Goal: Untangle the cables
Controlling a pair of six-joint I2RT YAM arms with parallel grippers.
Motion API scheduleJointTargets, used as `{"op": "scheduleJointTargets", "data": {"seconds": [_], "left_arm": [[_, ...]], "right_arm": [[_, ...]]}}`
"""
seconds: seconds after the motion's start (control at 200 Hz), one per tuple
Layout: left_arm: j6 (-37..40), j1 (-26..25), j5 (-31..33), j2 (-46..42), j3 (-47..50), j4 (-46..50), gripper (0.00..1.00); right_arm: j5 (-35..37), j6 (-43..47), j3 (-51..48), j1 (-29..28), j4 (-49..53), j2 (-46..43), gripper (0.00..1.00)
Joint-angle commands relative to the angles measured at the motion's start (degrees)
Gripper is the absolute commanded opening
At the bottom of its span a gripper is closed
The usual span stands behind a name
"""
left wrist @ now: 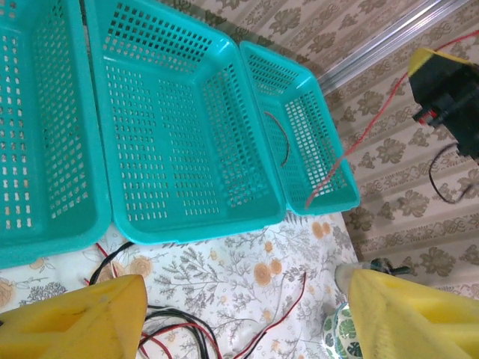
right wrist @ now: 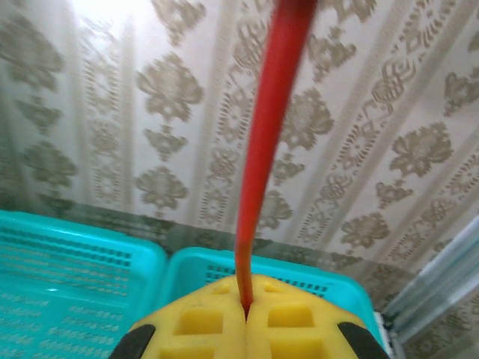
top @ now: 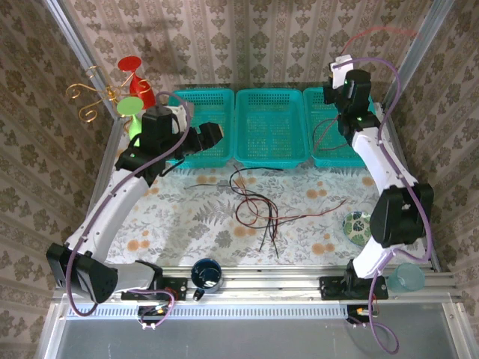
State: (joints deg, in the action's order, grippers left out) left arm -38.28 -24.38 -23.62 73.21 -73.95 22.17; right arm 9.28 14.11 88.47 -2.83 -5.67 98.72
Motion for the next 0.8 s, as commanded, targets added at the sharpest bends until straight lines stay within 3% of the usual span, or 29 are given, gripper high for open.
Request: {"op": "scheduleJointTargets", "data": {"seconds": [0.0,0.15,0.255,0.39,0.565,0.795], "left_arm": [[-1.0,-0.3,-0.2,-1.2,1.1,-1.9,0.72],[-0.6,-0.5,-0.2,-1.5,1.9,-1.5,0.72],[-0.2,-0.5,-0.1,-1.6,2.2,-0.9,0.72],[-0.2,-0.5,0.0,-1.5,3.0,-1.2,0.72],[-0.4,-0.6,-0.3,-1.3,3.8,-1.8,0.72],[-0.4,-0.9,-0.4,-1.4,4.7,-2.0,0.72]], "right_arm": [[8.1,4.5,4.7,0.8,-3.6,4.7,0.0],[14.3,8.9,10.8,1.6,-2.4,12.3,0.0],[14.7,8.3,13.4,2.4,1.0,14.6,0.0],[16.3,2.6,20.8,2.5,16.8,19.0,0.0],[14.9,-4.0,27.3,2.6,33.6,25.3,0.0],[7.5,-10.3,30.3,3.1,45.9,29.7,0.0]]}}
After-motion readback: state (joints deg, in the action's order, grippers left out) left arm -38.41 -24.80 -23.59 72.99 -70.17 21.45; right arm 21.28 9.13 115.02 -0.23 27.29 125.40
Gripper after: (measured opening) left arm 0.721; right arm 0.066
